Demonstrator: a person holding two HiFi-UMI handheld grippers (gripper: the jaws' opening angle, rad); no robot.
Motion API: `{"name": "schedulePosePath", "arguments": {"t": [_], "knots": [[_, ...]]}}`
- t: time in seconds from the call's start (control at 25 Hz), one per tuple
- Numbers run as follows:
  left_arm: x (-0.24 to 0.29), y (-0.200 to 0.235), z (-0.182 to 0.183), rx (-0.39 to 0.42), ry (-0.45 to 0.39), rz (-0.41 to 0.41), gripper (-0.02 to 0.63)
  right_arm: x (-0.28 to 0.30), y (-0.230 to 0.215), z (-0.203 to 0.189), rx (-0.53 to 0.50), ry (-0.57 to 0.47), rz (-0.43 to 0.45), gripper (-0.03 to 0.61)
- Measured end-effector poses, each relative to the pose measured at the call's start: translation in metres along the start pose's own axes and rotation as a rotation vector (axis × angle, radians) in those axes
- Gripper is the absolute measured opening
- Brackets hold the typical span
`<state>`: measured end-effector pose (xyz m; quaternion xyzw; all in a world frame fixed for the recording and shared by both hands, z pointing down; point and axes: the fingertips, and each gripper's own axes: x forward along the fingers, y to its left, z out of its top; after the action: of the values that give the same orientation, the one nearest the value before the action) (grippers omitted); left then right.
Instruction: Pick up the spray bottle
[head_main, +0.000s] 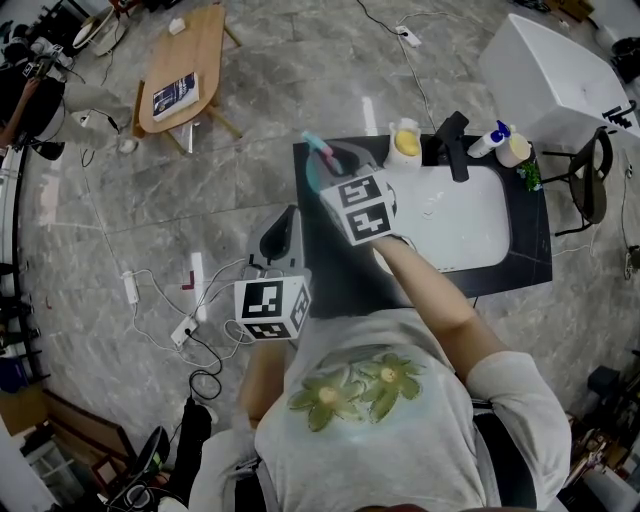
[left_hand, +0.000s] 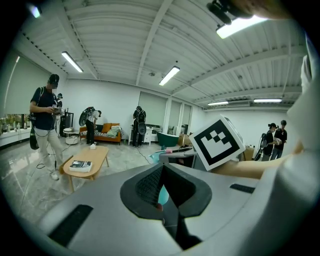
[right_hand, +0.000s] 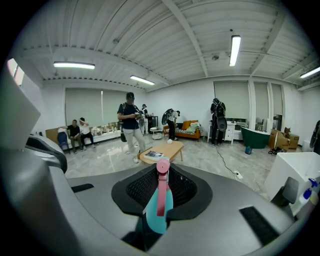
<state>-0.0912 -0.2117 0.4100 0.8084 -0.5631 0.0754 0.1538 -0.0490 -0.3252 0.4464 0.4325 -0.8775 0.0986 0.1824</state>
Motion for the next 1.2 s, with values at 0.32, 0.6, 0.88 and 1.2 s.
{"name": "schedulePosePath", "arguments": {"t": [0.32,0.6,0.88,1.2], "knots": [[-0.014,-0.002,0.003,0.003,-0.013,0.004,0.008,-0.014,0.009,0.007,-0.016,-0.015,0.0,0.072],[-0.029,-0.006,0.006,0.011,-0.026,-0.004,0.008,-0.032,0.02,0.017,-0.022,-0.043,-0.002,0.072],[-0.047,-0.015,0.01,0.027,-0.036,-0.019,0.008,-0.054,0.032,0.023,-0.022,-0.073,-0.004,0.072],[-0.07,-0.029,0.014,0.048,-0.058,-0.04,0.008,-0.085,0.044,0.03,-0.036,-0.112,-0.027,0.072]]}}
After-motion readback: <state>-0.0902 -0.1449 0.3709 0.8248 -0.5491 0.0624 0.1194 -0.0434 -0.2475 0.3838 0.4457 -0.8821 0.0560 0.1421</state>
